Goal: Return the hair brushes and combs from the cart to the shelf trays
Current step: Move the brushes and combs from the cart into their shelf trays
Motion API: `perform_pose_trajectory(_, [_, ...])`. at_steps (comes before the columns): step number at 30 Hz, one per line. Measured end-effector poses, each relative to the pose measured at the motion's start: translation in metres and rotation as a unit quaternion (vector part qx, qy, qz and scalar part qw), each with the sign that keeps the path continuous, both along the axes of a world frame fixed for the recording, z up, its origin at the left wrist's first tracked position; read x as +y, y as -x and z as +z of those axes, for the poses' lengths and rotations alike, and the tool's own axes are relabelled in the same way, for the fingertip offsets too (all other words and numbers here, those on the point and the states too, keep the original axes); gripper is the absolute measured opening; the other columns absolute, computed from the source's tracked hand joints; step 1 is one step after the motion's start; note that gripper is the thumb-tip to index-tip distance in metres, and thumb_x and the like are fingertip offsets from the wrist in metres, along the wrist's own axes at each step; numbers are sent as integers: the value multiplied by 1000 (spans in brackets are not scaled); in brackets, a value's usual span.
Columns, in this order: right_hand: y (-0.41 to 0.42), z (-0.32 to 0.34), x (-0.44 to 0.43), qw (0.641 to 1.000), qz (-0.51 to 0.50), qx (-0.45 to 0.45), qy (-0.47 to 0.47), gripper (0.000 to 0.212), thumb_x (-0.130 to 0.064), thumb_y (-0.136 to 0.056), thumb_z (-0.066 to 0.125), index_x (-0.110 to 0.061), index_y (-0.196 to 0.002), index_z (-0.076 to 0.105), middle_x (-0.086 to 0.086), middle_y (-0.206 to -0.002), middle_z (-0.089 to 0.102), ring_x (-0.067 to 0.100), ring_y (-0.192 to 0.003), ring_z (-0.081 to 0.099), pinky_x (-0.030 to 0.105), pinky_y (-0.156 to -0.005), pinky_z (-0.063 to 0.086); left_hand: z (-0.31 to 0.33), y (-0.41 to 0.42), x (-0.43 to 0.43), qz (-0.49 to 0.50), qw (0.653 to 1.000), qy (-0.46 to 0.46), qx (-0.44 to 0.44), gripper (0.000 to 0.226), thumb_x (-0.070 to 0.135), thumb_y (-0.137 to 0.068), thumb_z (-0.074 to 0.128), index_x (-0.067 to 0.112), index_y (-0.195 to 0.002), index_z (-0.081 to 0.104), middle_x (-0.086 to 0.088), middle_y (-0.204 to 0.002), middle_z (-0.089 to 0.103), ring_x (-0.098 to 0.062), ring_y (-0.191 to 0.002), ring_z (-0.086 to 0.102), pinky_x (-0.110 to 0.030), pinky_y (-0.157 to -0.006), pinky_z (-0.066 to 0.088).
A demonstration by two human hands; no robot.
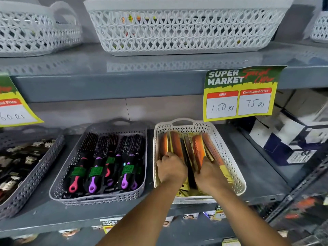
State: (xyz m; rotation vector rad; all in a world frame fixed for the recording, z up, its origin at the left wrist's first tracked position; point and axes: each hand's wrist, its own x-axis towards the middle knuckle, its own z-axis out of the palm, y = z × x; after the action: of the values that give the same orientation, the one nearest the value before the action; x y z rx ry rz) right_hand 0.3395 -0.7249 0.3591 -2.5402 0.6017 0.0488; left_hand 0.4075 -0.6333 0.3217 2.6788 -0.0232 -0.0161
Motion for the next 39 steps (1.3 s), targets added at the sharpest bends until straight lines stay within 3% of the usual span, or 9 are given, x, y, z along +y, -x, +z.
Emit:
perform_pose_trajectory(9, [-1, -10, -1, 997, 18, -7, 76, 35, -11, -82, 53, -7, -116, 53, 15, -124, 53, 38, -111, 52, 48, -89, 51, 1, 8, -9, 9, 999, -7, 33, 62, 40, -96, 36, 4, -146, 23, -21, -136, 46, -39, -120, 40, -47, -96, 38])
perform_pose_trajectory(17, [-2, -14, 0, 988, 43, 55, 140, 43, -11, -88, 45, -6, -130, 43, 17, -146, 36, 38, -124, 36, 46, -97, 45, 0, 8, -10, 44, 999, 14, 24, 43, 43, -93, 41, 15, -125, 48, -17, -126, 40, -35, -114, 35, -46, -97, 34])
perform_pose_trajectory(22, [0, -10, 4, 985, 48, 80, 144, 44, -14, -89, 44, -9, -133, 41, 14, -152, 27, 35, -124, 32, 45, -98, 43, 2, 9, -5, 21, 999, 30, 31, 46, 45, -94, 36, 13, -124, 50, -19, -139, 30, -36, -122, 30, -46, -101, 34])
perform_pose_trajectory(26, [4, -3, -7, 977, 50, -175, 106, 40, -6, -82, 45, -15, -120, 56, 0, -155, 28, 20, -124, 47, 43, -93, 51, 7, 11, 0, -7, 998, 56, 21, 53, 44, -96, 30, 11, -137, 39, -23, -152, 23, -40, -137, 25, -50, -109, 31])
perform_pose_trajectory(28, [3, 2, -20, 962, 35, -255, 94, 48, -5, -80, 45, -19, -124, 56, 0, -145, 44, 20, -114, 54, 39, -92, 51, 9, 11, 4, -28, 998, 58, 29, 59, 45, -96, 28, 10, -143, 29, -25, -156, 17, -41, -142, 18, -51, -115, 24])
perform_pose_trajectory(31, [-1, -4, -35, 978, 32, -162, 125, 58, -8, -83, 47, -20, -139, 40, 15, -117, 61, 30, -112, 53, 41, -102, 44, 9, 14, 6, -57, 992, 60, 98, 66, 46, -98, 23, 8, -150, 10, -25, -159, 4, -40, -146, 7, -48, -117, 17])
perform_pose_trajectory(34, [-9, -14, -34, 997, 23, -7, 74, 33, -13, -87, 43, -8, -119, 52, 21, -123, 58, 36, -106, 58, 46, -91, 50, 8, 15, 6, -73, 987, 50, 133, 66, 46, -99, 20, 7, -149, 3, -22, -160, -3, -38, -147, 3, -48, -117, 16])
perform_pose_trajectory(37, [-11, -21, -31, 997, 65, 22, 42, 35, -20, -87, 41, -18, -120, 53, 14, -124, 60, 33, -104, 60, 45, -87, 52, 10, 12, 9, -80, 989, 29, 120, 64, 44, -99, 20, 5, -149, 7, -21, -160, 3, -35, -147, 5, -47, -118, 15])
perform_pose_trajectory(39, [-11, -22, -32, 995, 64, 6, 73, 46, -23, -86, 41, -20, -131, 44, 14, -141, 48, 36, -115, 55, 48, -94, 48, 17, 11, 13, -94, 992, 17, 82, 62, 40, -99, 23, 3, -148, 16, -23, -158, 14, -36, -146, 12, -45, -119, 14])
